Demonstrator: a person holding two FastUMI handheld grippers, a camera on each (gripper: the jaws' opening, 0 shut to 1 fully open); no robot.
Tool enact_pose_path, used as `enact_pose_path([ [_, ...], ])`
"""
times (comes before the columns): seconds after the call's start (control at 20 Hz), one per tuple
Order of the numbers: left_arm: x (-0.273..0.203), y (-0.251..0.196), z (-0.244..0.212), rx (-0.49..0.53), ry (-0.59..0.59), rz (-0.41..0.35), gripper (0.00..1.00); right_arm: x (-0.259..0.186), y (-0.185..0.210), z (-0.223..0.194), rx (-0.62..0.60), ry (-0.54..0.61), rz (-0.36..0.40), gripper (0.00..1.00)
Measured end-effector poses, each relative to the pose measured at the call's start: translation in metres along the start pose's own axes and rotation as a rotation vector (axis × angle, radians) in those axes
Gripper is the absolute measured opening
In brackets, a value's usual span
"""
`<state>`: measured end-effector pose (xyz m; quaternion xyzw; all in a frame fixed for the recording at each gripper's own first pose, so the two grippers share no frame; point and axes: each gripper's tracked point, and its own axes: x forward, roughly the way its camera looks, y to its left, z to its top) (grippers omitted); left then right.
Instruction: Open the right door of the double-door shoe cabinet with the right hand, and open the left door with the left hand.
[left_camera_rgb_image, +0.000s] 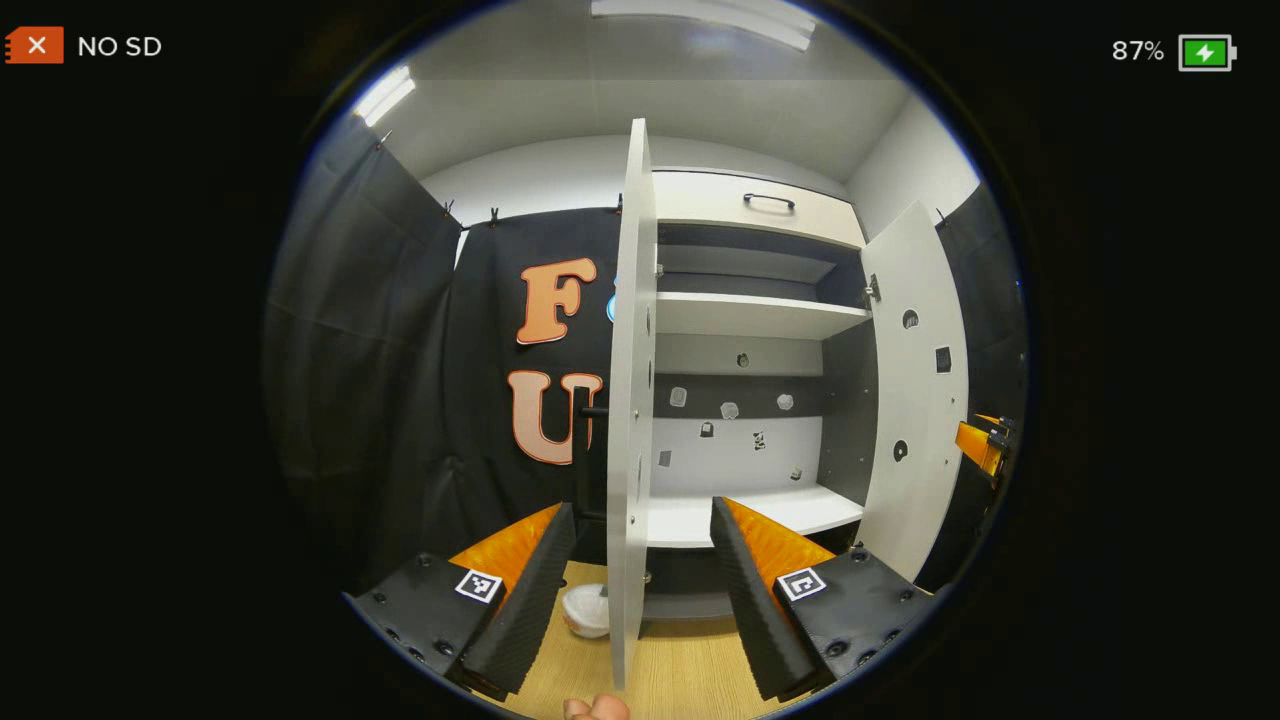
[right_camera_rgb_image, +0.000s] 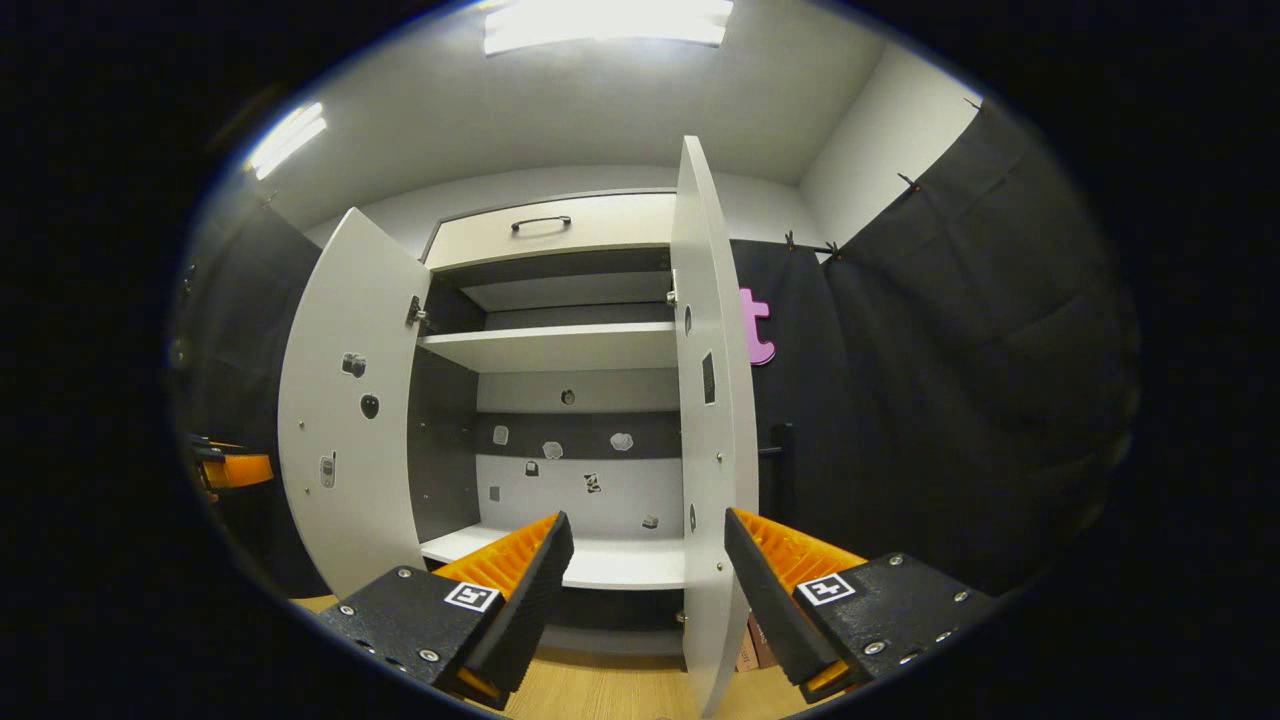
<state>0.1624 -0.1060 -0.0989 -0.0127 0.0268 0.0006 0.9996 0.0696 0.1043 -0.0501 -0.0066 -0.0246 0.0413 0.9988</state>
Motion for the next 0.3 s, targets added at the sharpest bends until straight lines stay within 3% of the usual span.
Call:
enact_pose_path([
  [0.3, 0.0007, 0.0034, 0.0046, 0.016, -0.02, 0.016, 0.81, 0.0006, 0.0066, 0.0005, -0.006, -0.004, 0.016, 0.93],
])
